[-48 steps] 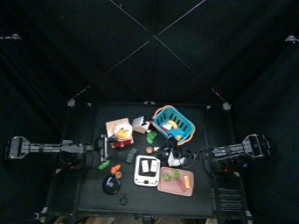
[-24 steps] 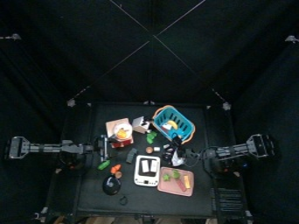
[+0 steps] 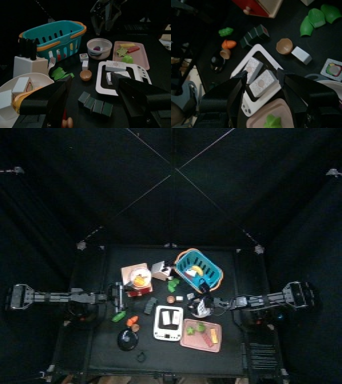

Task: Grab rice

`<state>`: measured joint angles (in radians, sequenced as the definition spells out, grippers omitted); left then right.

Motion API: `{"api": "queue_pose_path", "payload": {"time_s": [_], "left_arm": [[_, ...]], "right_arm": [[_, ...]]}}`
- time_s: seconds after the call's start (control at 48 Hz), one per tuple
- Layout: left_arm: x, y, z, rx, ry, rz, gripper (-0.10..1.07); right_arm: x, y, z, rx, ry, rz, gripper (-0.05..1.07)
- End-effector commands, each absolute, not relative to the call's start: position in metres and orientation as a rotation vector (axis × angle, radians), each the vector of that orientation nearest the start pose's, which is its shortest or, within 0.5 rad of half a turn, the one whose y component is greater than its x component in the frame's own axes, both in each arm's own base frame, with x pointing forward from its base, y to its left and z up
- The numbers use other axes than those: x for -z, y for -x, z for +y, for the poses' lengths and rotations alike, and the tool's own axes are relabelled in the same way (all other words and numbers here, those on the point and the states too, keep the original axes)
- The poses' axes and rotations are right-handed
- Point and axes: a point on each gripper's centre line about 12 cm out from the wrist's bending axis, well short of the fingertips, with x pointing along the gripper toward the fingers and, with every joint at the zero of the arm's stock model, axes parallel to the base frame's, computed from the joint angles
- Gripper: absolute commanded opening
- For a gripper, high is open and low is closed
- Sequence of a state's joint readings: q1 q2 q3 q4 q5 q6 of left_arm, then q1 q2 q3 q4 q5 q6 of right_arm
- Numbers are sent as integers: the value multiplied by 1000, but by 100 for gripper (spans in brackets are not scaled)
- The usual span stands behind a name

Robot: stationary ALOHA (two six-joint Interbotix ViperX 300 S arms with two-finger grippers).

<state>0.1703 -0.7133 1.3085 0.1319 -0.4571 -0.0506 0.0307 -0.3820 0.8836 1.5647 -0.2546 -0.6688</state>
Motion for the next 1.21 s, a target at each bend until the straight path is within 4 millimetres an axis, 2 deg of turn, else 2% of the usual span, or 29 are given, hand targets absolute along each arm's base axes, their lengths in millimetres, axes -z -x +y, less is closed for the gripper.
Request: {"api": "queue_pose_path", "payload": {"time_s": [0.0,0.167,0.354,0.562,0.771,0.958,1.188], "left_arm": [[-211,-214,30,-107,-52,135,96],[-211,-214,30,-107,-52,135,96],[-212,-215,29,-105,-54,132,96],[-218,-217,30,-107,-56,116,96],[-220,-218,30,-107,-57,109,96],[-219,-218,30,-106,-55,114,96],[-216,-217,30,-106,-54,121,96]], "right_arm": [[-258,-315,-22,378,-736,280,86],[-275,-322,-23,349,-673,236,86],[-269,-320,-20,336,-713,264,86],[-273,-322,-16,302,-714,271,86],[-259,-325,-11,271,-717,331,86],[-237,-331,-2,238,-729,423,86],[-235,-332,-7,253,-869,437,86]]}}
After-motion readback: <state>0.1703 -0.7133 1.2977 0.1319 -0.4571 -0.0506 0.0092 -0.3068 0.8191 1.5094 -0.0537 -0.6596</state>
